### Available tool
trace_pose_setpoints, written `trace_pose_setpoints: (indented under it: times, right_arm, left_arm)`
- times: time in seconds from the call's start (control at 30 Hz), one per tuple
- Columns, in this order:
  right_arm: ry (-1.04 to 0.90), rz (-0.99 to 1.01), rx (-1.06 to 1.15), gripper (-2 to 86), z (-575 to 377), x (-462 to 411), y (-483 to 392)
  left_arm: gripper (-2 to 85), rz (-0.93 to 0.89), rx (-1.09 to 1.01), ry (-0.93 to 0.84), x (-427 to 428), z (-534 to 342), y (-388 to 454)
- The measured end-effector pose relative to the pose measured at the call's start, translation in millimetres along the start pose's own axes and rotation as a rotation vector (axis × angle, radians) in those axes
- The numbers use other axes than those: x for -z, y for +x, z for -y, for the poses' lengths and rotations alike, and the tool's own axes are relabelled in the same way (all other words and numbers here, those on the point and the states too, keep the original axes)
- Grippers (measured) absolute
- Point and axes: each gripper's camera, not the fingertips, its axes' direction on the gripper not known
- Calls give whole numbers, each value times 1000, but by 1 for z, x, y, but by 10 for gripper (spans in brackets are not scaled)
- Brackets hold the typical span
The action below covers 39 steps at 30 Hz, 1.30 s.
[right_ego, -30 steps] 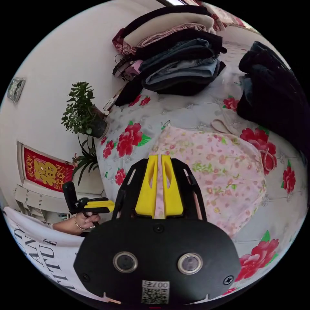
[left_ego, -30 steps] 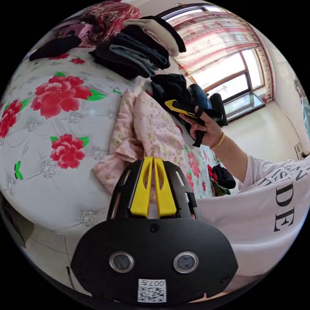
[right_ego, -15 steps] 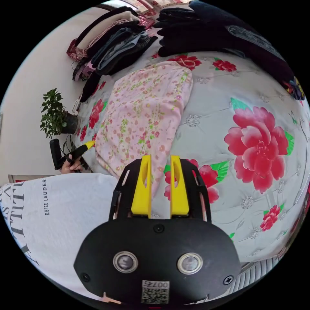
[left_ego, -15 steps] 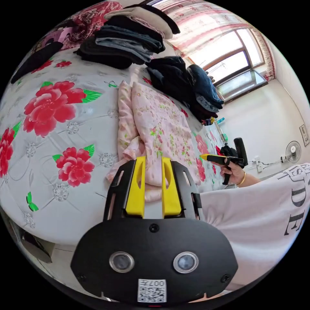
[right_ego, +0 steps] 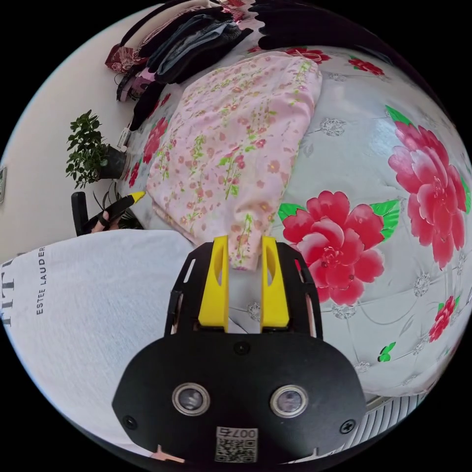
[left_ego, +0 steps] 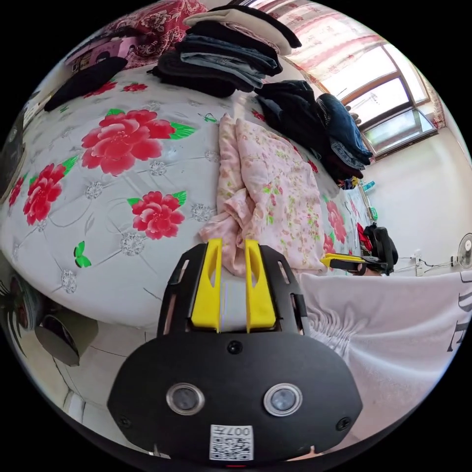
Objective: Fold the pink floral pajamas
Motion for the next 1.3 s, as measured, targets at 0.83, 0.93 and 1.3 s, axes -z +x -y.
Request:
trace_pose_setpoints:
  times: [0.83,0.93,1.3]
  right_arm:
    - [201,633,-206,-1,-12,120,91]
    - [307,696,-222,1,30,153,101]
    - [485,238,-246,45,151,171,115]
  left_arm:
    - [-7,-520,-44,-163,49,66,3]
    - [-1,-514,-13,-75,47,128,9]
    - [98,-232,102,84,-12,199,-2]
